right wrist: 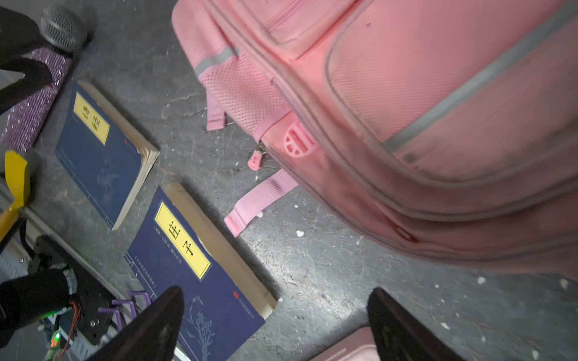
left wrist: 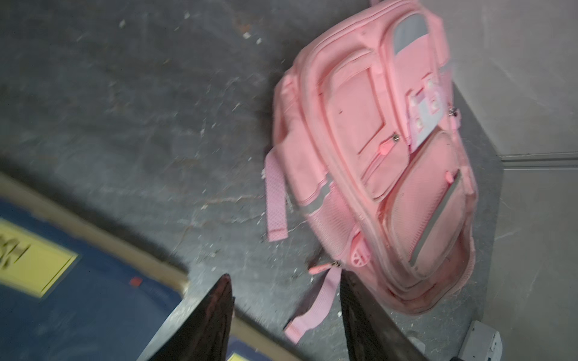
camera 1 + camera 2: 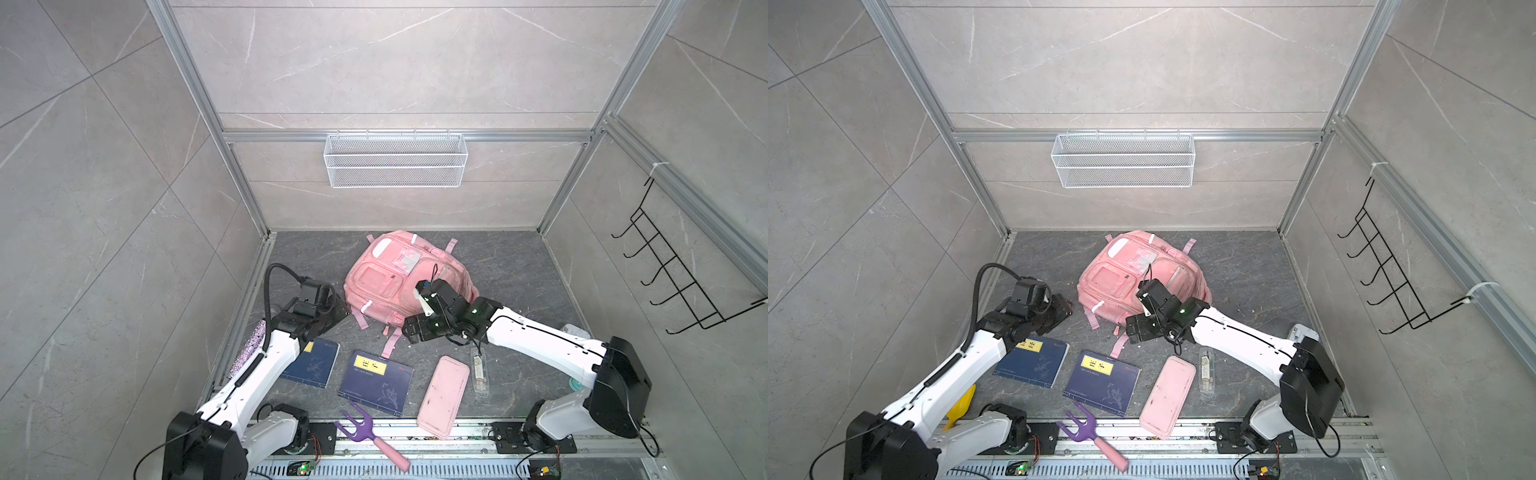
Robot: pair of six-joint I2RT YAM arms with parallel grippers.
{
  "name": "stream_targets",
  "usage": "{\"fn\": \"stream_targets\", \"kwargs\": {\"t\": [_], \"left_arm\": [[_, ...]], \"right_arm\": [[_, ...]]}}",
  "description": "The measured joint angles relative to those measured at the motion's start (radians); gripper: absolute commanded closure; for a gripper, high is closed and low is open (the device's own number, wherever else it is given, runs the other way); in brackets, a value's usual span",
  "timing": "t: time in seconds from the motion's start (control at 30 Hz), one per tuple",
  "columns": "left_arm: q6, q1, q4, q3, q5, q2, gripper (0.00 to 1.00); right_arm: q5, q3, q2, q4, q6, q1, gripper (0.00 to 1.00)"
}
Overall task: Pack books, pencil case, and school supplies into a backpack
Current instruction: Unzip the student bag at the center of the table, then rotate the book at the middle-left of the table.
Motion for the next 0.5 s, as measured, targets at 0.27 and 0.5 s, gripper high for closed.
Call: {"fn": "stream_targets", "kwargs": {"t": [0.27, 0.5], "left_arm": [[-0.204, -0.006, -0.354, -0.063, -0.113, -0.278, 0.39], [-0.339, -0.006, -0.583, -0.069, -0.192, -0.328, 0.38]], "right_arm": [[-0.120, 0.186, 0.203, 0.011, -0.056, 0.053, 0.10], [-0.198, 0.431, 0.424, 0.007, -0.098, 0.119, 0.14]]}}
